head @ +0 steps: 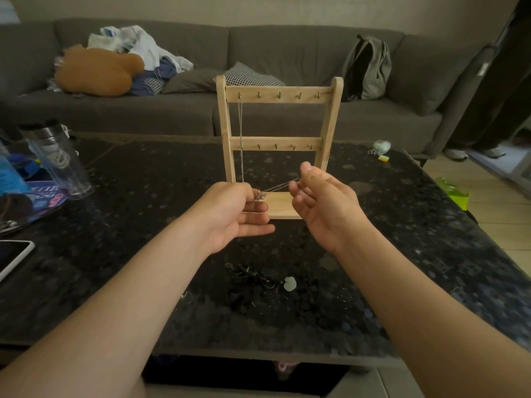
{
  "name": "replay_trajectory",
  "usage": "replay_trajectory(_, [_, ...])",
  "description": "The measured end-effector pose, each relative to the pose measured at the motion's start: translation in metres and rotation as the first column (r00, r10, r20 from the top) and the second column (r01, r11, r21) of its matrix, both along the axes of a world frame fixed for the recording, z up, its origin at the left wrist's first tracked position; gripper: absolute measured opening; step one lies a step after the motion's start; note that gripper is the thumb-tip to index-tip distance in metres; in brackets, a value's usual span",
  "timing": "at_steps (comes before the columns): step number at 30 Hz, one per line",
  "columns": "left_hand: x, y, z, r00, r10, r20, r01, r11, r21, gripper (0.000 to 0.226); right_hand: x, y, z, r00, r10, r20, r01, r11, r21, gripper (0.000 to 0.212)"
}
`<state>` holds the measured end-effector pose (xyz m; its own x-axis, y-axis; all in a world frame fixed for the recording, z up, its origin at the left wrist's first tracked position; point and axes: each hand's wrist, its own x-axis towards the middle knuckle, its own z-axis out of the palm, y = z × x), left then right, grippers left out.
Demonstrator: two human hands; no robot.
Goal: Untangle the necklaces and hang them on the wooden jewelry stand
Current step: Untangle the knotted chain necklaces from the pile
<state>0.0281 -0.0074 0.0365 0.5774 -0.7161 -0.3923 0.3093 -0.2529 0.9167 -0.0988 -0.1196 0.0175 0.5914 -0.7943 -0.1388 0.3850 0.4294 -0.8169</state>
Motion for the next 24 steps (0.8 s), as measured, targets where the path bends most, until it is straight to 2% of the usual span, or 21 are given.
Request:
replay_trajectory(5, [-0.003, 0.001, -0.002, 0.99, -0.113, 0.079, 0.108, 0.992, 0.06, 0.029, 0.004, 0.003, 0.002, 0.999, 0.007, 0.035, -0.009, 0.999, 0.049, 0.013])
replay_trajectory(9, [-0.001, 0.002, -0.005, 0.994, -0.108, 0.03, 0.107, 0.993, 0.051, 0.02, 0.0, 0.001, 0.006, 0.998, 0.058, 0.002, -0.058, 0.998, 0.029, 0.014])
replay_trajectory(12, [0.001, 0.003, -0.007, 0.997, -0.078, -0.007, 0.078, 0.997, 0.029, 0.022, -0.008, -0.002, 0.004, 0.975, 0.12, -0.189, -0.148, 0.979, -0.141, 0.031])
replay_trajectory(14, [0.001, 0.004, -0.008, 0.998, -0.064, -0.024, 0.064, 0.998, 0.003, 0.023, -0.012, -0.001, 0.002, 0.931, 0.13, -0.342, -0.246, 0.914, -0.321, 0.038])
replay_trajectory(16, [-0.001, 0.005, -0.009, 0.997, -0.066, -0.028, 0.066, 0.997, -0.033, 0.022, -0.015, 0.003, 0.001, 0.881, 0.089, -0.465, -0.321, 0.834, -0.449, 0.036])
replay_trajectory(18, [-0.004, 0.006, -0.013, 0.998, -0.059, 0.0, 0.059, 0.996, -0.072, 0.021, -0.017, 0.009, 0.0, 0.837, 0.03, -0.546, -0.354, 0.791, -0.499, 0.033])
replay_trajectory(22, [-0.01, 0.008, -0.025, 0.997, -0.019, 0.078, 0.029, 0.991, -0.133, 0.023, -0.024, 0.015, -0.008, 0.778, -0.123, -0.617, -0.363, 0.714, -0.599, 0.02])
replay_trajectory(24, [-0.014, 0.012, -0.03, 0.995, 0.013, 0.102, 0.003, 0.988, -0.153, 0.022, -0.028, 0.019, -0.01, 0.752, -0.147, -0.643, -0.387, 0.692, -0.61, 0.01])
